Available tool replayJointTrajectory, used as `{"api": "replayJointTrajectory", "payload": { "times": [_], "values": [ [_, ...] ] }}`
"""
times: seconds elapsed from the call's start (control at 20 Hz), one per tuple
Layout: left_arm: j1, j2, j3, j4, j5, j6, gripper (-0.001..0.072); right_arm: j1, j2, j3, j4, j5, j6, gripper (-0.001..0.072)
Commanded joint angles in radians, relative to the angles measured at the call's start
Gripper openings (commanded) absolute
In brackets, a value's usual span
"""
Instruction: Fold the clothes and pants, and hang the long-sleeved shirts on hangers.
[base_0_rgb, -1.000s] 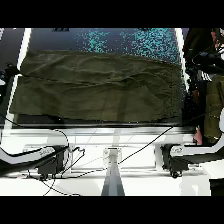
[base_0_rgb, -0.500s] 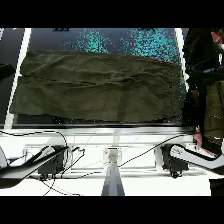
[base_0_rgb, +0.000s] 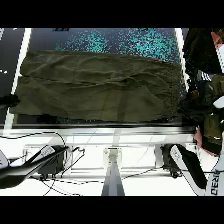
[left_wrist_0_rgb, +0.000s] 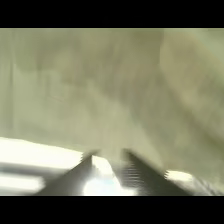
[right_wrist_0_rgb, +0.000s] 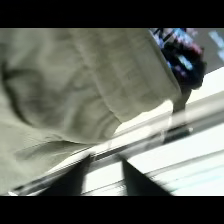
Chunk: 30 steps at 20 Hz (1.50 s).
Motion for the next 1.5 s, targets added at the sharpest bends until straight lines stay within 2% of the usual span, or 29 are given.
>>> {"api": "replayJointTrajectory", "payload": {
  "times": [0.0, 0.15, 0.3, 0.4, 0.55, 0.65, 0.7, 0.8, 0.85, 0.95, 1.0, 1.05, 1.25, 1.45],
  "values": [
    [0.089, -0.006, -0.006, 0.063, -0.100, -0.124, 0.0547, 0.000, 0.059, -0.113, -0.035, -0.053, 0.213, 0.0492],
    [0.147, -0.006, -0.006, 0.062, -0.105, -0.210, 0.0545, 0.000, 0.058, -0.137, -0.040, -0.155, 0.245, 0.0499],
    [0.199, -0.006, -0.006, 0.061, -0.116, -0.259, 0.0545, 0.000, 0.037, -0.179, -0.040, -0.243, 0.362, 0.0500],
    [0.234, -0.007, -0.006, 0.043, -0.132, -0.275, 0.0545, 0.000, 0.032, -0.220, -0.025, -0.356, 0.451, 0.0498],
    [0.293, -0.011, -0.006, 0.017, -0.141, -0.275, 0.0545, 0.000, 0.032, -0.243, 0.052, -0.536, 0.455, 0.0476],
    [0.343, -0.032, -0.007, 0.009, -0.183, -0.277, 0.0545, 0.001, 0.031, -0.243, 0.087, -0.605, 0.456, 0.0476],
    [0.365, -0.051, -0.007, 0.000, -0.211, -0.283, 0.0561, 0.001, 0.026, -0.243, 0.104, -0.615, 0.459, 0.0472],
    [0.391, -0.093, -0.007, -0.015, -0.230, -0.302, 0.0656, 0.001, -0.005, -0.243, 0.128, -0.576, 0.507, 0.0458],
    [0.394, -0.112, -0.007, -0.022, -0.230, -0.301, 0.0655, 0.001, -0.019, -0.243, 0.129, -0.557, 0.519, 0.0394],
    [0.393, -0.143, -0.007, -0.042, -0.225, -0.297, 0.0650, 0.001, -0.024, -0.241, 0.123, -0.576, 0.512, 0.0143],
    [0.393, -0.153, -0.007, -0.070, -0.223, -0.275, 0.0650, 0.001, -0.018, -0.239, 0.121, -0.587, 0.497, 0.0047],
    [0.393, -0.163, -0.007, -0.096, -0.220, -0.249, 0.0650, 0.001, -0.011, -0.239, 0.121, -0.593, 0.486, 0.0022],
    [0.393, -0.190, -0.007, -0.202, -0.135, -0.247, 0.0651, 0.001, -0.002, -0.240, 0.122, -0.589, 0.464, 0.0022],
    [0.393, -0.229, -0.008, -0.299, 0.008, -0.222, 0.0650, 0.001, -0.002, -0.240, 0.122, -0.592, 0.464, 0.0022]
  ]
}}
